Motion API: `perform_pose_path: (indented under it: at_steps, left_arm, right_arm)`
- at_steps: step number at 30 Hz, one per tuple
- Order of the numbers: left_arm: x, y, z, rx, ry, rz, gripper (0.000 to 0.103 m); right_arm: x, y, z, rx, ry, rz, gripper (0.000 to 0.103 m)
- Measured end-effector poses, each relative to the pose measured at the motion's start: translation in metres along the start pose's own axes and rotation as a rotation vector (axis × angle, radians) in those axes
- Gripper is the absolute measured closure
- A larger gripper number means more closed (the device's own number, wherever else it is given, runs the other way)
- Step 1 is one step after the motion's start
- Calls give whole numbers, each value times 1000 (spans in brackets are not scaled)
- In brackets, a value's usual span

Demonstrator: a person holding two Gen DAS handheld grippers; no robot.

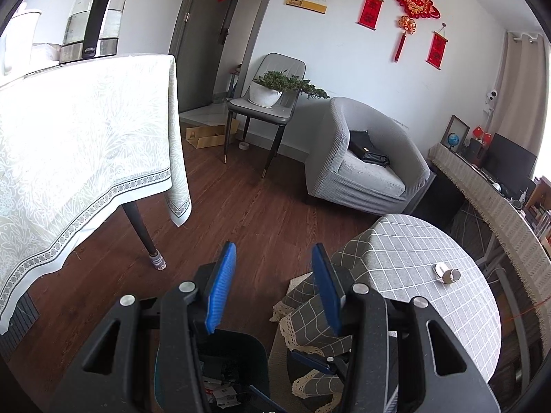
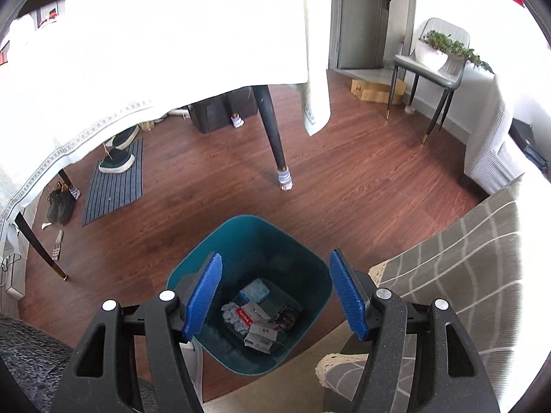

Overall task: Collect trash
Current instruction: 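Move both open tools back over the table toward the lid and tape ring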

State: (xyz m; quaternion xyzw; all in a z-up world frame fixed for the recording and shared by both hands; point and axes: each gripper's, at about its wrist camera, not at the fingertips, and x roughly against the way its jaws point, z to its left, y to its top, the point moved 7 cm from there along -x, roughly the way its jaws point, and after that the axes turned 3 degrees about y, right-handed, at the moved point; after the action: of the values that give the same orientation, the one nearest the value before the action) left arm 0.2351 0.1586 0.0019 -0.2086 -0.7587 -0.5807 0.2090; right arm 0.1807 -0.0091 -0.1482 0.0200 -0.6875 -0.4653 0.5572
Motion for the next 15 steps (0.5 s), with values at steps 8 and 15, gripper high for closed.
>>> perform_pose_path:
  at_steps: [8, 15]
  left_arm:
    - [-3, 1, -29, -40, -19, 1, 55]
    - [-5, 3, -47, -60, -19, -10, 53]
  right_arm:
    - [44, 13, -20, -12, -31, -82, 37]
    - [79, 15, -53, -64, -75, -132, 37]
